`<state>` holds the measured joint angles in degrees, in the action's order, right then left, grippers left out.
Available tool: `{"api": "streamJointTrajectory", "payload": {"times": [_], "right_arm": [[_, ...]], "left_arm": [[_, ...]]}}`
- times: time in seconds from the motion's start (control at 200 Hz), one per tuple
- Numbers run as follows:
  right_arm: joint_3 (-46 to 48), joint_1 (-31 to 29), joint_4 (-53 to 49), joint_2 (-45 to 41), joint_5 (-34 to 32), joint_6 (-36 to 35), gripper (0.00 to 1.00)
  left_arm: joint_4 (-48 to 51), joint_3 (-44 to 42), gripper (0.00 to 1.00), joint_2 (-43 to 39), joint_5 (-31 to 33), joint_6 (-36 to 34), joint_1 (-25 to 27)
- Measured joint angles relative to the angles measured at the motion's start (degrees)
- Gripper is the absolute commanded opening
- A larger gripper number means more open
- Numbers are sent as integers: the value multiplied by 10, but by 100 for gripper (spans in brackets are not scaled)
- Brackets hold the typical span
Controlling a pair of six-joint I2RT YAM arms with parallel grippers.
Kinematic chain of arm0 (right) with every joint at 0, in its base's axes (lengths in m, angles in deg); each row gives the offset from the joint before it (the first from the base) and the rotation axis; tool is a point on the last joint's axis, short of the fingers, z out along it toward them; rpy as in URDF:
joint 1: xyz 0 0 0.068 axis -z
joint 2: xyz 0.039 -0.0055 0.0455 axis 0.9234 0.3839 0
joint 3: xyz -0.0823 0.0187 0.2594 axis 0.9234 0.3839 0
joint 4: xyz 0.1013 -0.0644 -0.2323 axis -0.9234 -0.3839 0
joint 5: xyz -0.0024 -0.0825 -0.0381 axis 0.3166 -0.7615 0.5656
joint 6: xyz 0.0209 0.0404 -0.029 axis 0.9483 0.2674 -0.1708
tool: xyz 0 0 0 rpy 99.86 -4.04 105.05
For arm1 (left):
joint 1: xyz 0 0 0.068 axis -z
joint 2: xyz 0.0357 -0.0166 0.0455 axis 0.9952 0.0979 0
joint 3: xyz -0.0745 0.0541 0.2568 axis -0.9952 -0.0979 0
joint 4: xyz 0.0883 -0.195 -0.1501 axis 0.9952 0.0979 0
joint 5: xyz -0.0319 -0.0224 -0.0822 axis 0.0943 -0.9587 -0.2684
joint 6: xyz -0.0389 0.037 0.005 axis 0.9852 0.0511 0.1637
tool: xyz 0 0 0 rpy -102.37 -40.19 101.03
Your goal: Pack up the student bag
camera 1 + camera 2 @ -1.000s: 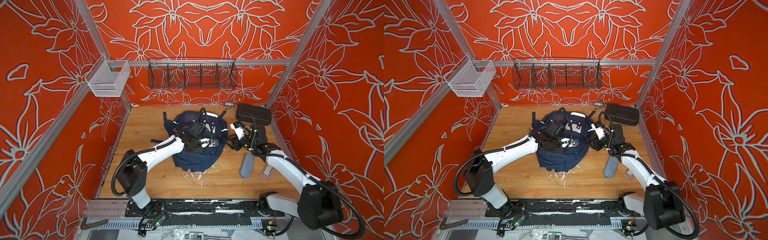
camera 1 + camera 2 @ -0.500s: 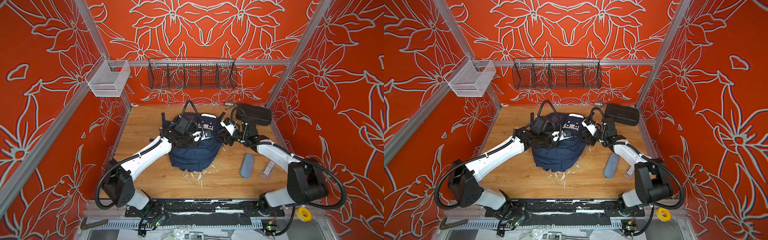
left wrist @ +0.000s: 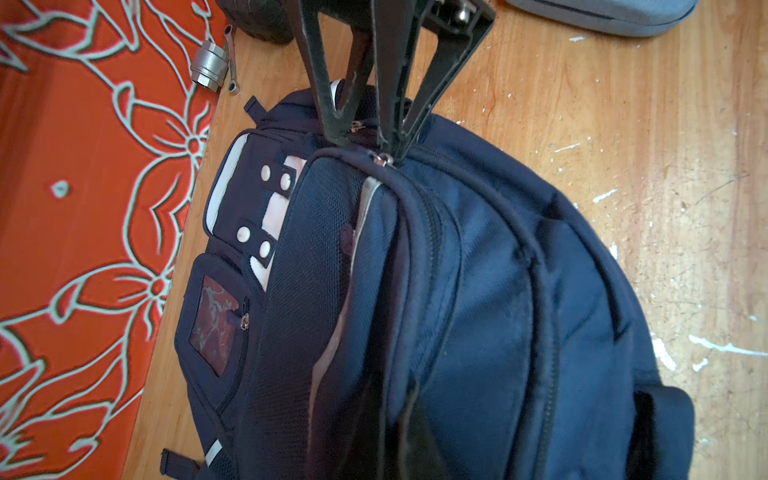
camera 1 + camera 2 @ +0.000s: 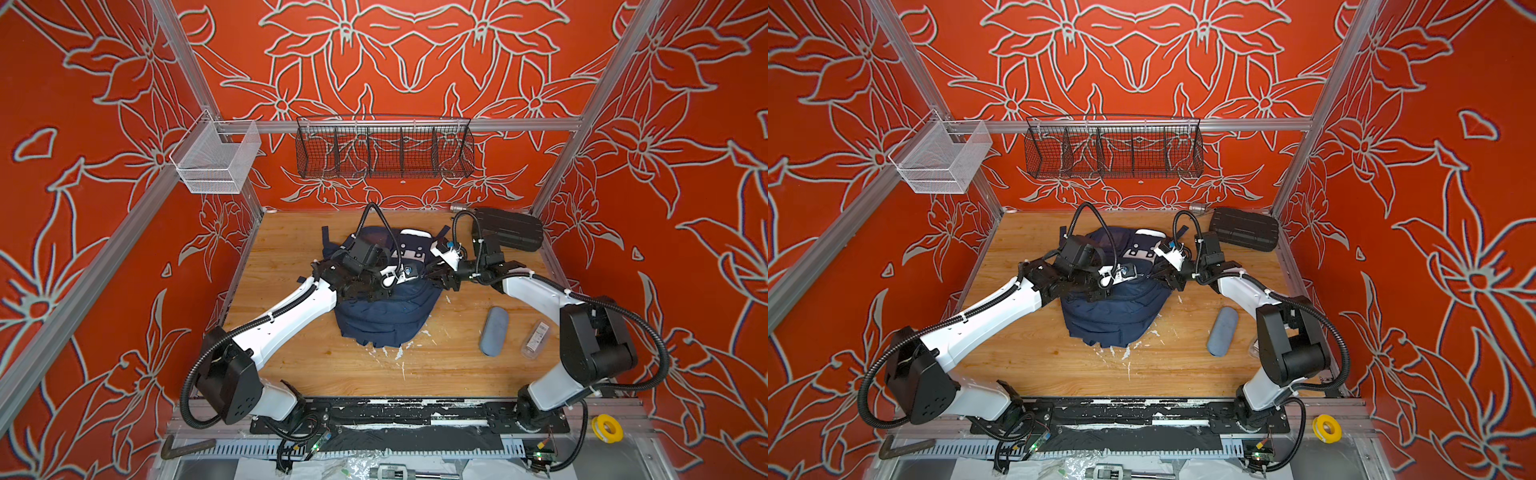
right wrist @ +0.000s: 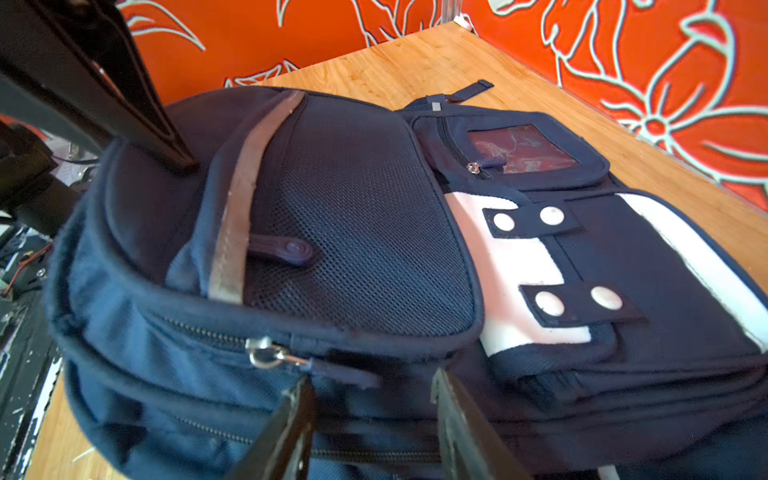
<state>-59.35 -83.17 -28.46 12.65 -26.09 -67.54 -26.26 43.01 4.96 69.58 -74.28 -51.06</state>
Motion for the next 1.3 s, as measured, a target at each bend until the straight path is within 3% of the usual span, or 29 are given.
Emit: {"api": "streamJointTrajectory", "payload": {"times": [0.36, 0.781, 1.076, 1.236, 1.301], "right_arm": [[-28, -25, -15, 29, -12, -60, 48], [-41, -49, -73, 18, -27, -126, 20], [-14, -54, -58, -13, -38, -120, 9], [-13, -54, -57, -14, -40, -117, 10], [-12, -54, -58, -14, -42, -118, 18]], "left_arm": [[-9, -25, 0, -16, 0, -11, -10], [-13, -25, 0, -17, -17, -4, -32], [-17, -25, 0, -17, -21, -2, -33], [-17, -25, 0, -17, -21, -2, -34], [-17, -25, 0, -17, -21, -2, -34]]}}
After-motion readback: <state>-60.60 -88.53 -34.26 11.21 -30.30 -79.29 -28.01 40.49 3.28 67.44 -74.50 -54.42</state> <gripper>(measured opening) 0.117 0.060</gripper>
